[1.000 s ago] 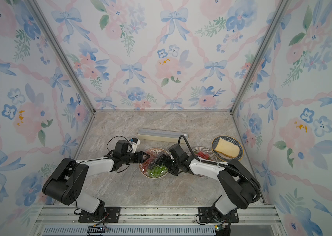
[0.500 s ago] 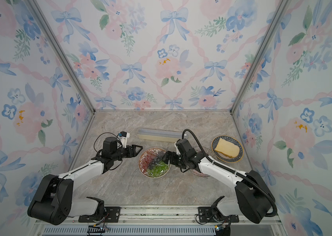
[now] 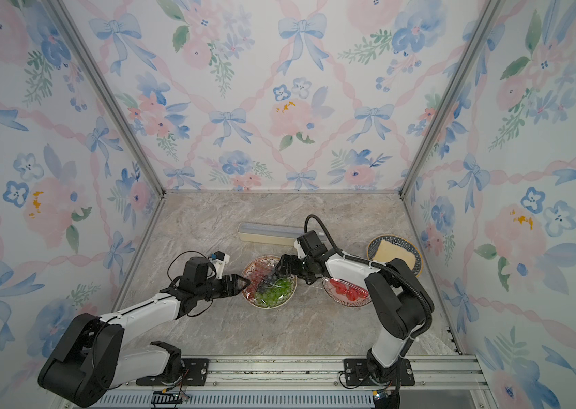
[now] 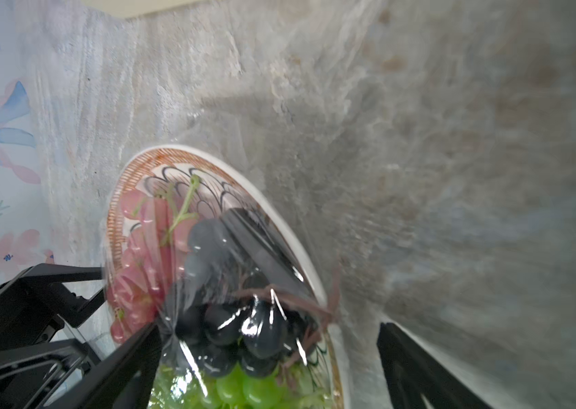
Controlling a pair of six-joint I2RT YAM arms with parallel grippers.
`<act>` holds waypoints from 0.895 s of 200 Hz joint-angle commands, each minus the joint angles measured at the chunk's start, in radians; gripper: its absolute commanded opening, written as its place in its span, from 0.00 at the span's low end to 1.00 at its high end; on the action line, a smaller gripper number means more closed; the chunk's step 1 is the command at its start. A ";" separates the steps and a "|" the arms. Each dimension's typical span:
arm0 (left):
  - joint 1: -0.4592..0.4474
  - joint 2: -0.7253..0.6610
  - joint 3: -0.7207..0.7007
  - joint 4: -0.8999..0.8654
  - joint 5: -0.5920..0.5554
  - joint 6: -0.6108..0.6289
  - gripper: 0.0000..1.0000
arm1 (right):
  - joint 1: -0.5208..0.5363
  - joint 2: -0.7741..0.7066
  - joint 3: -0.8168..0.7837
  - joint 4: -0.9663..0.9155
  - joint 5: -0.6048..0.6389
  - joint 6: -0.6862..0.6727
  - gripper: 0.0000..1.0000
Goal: Wrap the plate with plastic wrap
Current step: Cover the plate with plastic wrap.
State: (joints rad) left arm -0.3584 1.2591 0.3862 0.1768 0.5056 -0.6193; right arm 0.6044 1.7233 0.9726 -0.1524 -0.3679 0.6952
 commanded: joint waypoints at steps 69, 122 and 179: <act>-0.033 0.103 0.122 0.029 -0.016 0.003 0.74 | 0.110 -0.053 -0.043 0.127 -0.082 0.149 0.97; 0.085 0.192 0.173 0.029 -0.066 0.084 0.75 | 0.059 -0.133 -0.073 -0.060 0.024 0.044 0.97; 0.113 0.170 0.130 0.021 -0.038 0.087 0.75 | -0.010 -0.097 0.017 -0.113 0.071 -0.112 0.97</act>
State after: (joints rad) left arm -0.2478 1.4437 0.5476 0.1936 0.4496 -0.5549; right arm 0.6189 1.5902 0.9283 -0.2394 -0.3180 0.6651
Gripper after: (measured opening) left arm 0.753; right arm 0.971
